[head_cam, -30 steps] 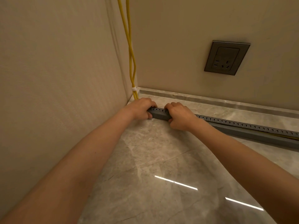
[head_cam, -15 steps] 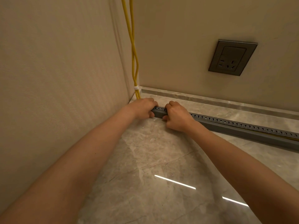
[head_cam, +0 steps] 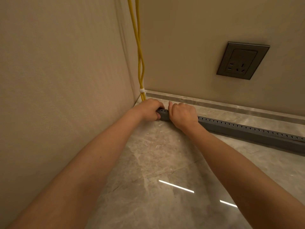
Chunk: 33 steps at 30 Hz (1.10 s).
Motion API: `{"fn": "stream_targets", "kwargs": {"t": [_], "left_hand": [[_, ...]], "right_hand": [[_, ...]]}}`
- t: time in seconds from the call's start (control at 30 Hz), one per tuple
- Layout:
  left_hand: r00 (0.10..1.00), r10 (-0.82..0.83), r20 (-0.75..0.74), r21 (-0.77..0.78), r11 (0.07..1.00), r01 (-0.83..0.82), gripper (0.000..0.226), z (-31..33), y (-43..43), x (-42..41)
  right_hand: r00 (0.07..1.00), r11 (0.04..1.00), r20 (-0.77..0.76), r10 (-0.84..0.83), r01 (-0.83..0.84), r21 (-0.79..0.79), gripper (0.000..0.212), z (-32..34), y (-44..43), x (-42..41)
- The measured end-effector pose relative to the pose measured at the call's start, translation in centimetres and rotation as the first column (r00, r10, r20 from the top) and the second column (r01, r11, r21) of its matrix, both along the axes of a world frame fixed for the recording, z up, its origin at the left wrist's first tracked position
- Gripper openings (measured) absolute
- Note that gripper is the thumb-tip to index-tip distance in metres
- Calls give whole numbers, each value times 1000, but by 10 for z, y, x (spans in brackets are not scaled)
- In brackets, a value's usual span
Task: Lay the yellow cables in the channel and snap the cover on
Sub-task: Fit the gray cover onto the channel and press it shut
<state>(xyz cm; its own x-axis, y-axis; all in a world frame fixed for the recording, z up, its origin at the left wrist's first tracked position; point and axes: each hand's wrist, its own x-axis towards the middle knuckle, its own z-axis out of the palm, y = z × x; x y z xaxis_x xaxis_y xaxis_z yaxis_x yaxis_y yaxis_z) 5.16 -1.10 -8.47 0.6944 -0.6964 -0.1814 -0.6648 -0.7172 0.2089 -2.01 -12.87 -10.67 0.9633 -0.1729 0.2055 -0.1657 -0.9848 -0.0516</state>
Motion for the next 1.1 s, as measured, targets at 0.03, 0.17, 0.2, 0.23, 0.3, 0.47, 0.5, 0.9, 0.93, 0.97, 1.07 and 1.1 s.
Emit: {"fn": "stream_targets", "kwargs": {"t": [0.03, 0.17, 0.2, 0.23, 0.3, 0.47, 0.5, 0.9, 0.93, 0.97, 1.07, 1.1], "left_hand": [[999, 17, -48, 5, 1000, -17, 39, 4, -2, 3], [922, 127, -365, -18, 989, -144, 42, 20, -13, 13], [915, 154, -374, -32, 983, -178, 35, 20, -17, 15], [925, 176, -338, -35, 979, -199, 27, 18, -22, 16], [964, 210, -162, -49, 974, -221, 32, 7, -32, 13], [958, 234, 165, -172, 963, -206, 54, -15, -42, 5], [958, 223, 183, -161, 968, -194, 53, -16, -44, 7], [968, 146, 202, -82, 988, -132, 51, -20, -52, 21], [970, 145, 196, -71, 988, -134, 50, -19, -52, 22], [970, 148, 192, -59, 989, -139, 49, -19, -52, 23], [967, 161, 195, -57, 987, -152, 46, -21, -52, 21], [965, 177, 194, -70, 984, -166, 47, -21, -52, 20]], "right_hand": [[1000, 1000, -10, 16, -16, -4, 51, 2, -1, 1], [998, 999, -38, 48, -49, -17, 44, 4, -3, 4], [999, 999, -31, 39, -39, -5, 45, 4, -4, 5], [1000, 1000, -19, 23, -23, 15, 47, 4, -4, 7], [1000, 999, -10, -3, 3, 45, 50, 4, -8, 10], [992, 999, -117, 45, -42, 33, 33, 10, -18, 18], [990, 999, -136, 42, -38, 34, 34, 10, -20, 19], [988, 999, -156, -6, 13, 41, 35, 6, -25, 30], [988, 999, -154, -6, 13, 40, 35, 6, -25, 30], [988, 999, -153, -8, 14, 37, 35, 6, -25, 30], [988, 1000, -155, 3, 0, 20, 35, 5, -23, 29], [988, 1000, -153, 4, -2, 15, 36, 6, -23, 29]]}}
